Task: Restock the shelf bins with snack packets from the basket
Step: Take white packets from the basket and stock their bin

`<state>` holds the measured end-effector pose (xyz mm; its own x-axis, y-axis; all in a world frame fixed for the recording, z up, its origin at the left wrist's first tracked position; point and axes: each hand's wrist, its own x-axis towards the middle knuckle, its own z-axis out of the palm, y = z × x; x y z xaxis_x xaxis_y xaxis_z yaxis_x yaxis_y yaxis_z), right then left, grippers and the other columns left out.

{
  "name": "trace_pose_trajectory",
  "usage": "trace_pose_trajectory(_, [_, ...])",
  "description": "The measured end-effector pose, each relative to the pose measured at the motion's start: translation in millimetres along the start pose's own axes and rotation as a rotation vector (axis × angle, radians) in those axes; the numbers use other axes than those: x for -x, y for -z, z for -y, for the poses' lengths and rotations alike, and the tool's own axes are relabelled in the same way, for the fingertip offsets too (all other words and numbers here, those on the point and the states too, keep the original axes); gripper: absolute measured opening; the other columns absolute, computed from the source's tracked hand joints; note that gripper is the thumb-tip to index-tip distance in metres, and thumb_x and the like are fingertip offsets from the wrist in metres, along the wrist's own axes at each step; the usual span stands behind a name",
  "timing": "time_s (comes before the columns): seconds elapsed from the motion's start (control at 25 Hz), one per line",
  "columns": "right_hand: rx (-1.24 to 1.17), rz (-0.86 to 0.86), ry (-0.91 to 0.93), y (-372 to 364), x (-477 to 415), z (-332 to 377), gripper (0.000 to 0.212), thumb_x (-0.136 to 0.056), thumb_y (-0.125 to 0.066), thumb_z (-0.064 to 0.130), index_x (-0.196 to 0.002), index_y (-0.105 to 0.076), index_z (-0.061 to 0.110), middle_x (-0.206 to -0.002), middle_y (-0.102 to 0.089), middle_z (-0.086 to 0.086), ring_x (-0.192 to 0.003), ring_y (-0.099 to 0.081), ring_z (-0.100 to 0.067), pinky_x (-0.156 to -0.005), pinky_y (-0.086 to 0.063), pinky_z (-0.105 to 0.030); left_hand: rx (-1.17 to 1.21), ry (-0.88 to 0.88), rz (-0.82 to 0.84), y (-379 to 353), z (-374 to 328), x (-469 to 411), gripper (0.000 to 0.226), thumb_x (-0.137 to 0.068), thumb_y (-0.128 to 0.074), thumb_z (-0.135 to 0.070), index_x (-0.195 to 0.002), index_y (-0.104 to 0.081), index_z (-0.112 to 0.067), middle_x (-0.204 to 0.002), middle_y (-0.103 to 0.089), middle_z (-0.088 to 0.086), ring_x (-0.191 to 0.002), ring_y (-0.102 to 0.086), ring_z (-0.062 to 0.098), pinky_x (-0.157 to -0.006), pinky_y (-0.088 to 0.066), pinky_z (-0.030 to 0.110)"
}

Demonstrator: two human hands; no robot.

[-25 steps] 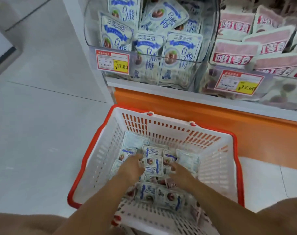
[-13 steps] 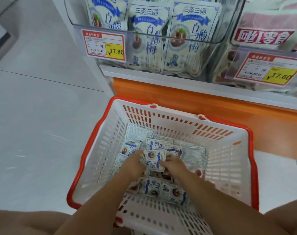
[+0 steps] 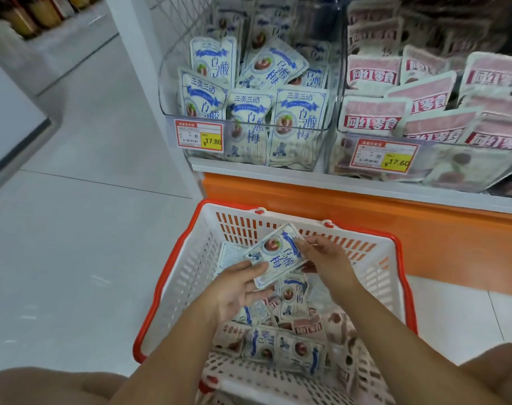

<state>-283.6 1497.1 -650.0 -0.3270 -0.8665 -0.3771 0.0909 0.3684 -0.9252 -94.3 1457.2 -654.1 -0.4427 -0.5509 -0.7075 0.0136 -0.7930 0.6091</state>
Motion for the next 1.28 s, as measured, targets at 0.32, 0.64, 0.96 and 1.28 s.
trace_pose_trajectory(0.32, [-0.172,-0.003,-0.032,20.4,36.6,22.0,0.02,-0.092,-0.063,0.025,-0.093,-0.072,0.008,-0.086,-0.075,-0.009,-0.071,-0.067,-0.02,-0.066,-0.054,-0.03,0.005,-0.101,0.052,-26.8,-3.2,36.2,0.045,-0.086,-0.067,-0.017,-0.126,-0.055,-0.001,-0.117,-0.07,0.013,-0.108,-0.067,0.029,-0.095,-0.054,0.043])
trace_pose_trajectory(0.64, [-0.268,0.133,-0.045,18.3,66.9,40.9,0.055,-0.098,-0.035,0.053,-0.11,-0.069,0.011,-0.1,-0.073,-0.016,-0.089,-0.07,-0.029,-0.082,-0.055,-0.042,0.05,-0.267,-0.016,-55.2,-9.1,60.1,0.031,-0.091,-0.063,-0.015,-0.121,-0.062,-0.007,-0.11,-0.072,0.014,-0.105,-0.068,0.029,-0.091,-0.055,0.04])
trace_pose_trajectory(0.96, [-0.043,0.082,0.131,3.7,83.3,80.1,0.013,-0.092,-0.064,0.02,-0.102,-0.07,0.024,-0.097,-0.076,0.005,-0.088,-0.071,-0.008,-0.08,-0.054,-0.029,-0.093,-0.35,-0.013,-77.0,-32.5,83.3,0.024,-0.093,-0.062,-0.018,-0.116,-0.068,-0.013,-0.105,-0.074,0.008,-0.098,-0.071,0.023,-0.086,-0.057,0.038])
trace_pose_trajectory(1.28, [0.226,-0.168,0.544,-5.4,34.7,251.6,0.027,-0.087,-0.072,0.022,-0.111,-0.059,0.028,-0.096,-0.07,0.016,-0.072,-0.063,0.008,-0.05,-0.043,-0.009,-0.969,-1.176,-0.569,-44.4,-176.7,107.4,0.042,-0.095,-0.057,-0.031,-0.136,-0.052,-0.03,-0.131,-0.053,-0.016,-0.117,-0.051,0.001,-0.1,-0.039,0.018])
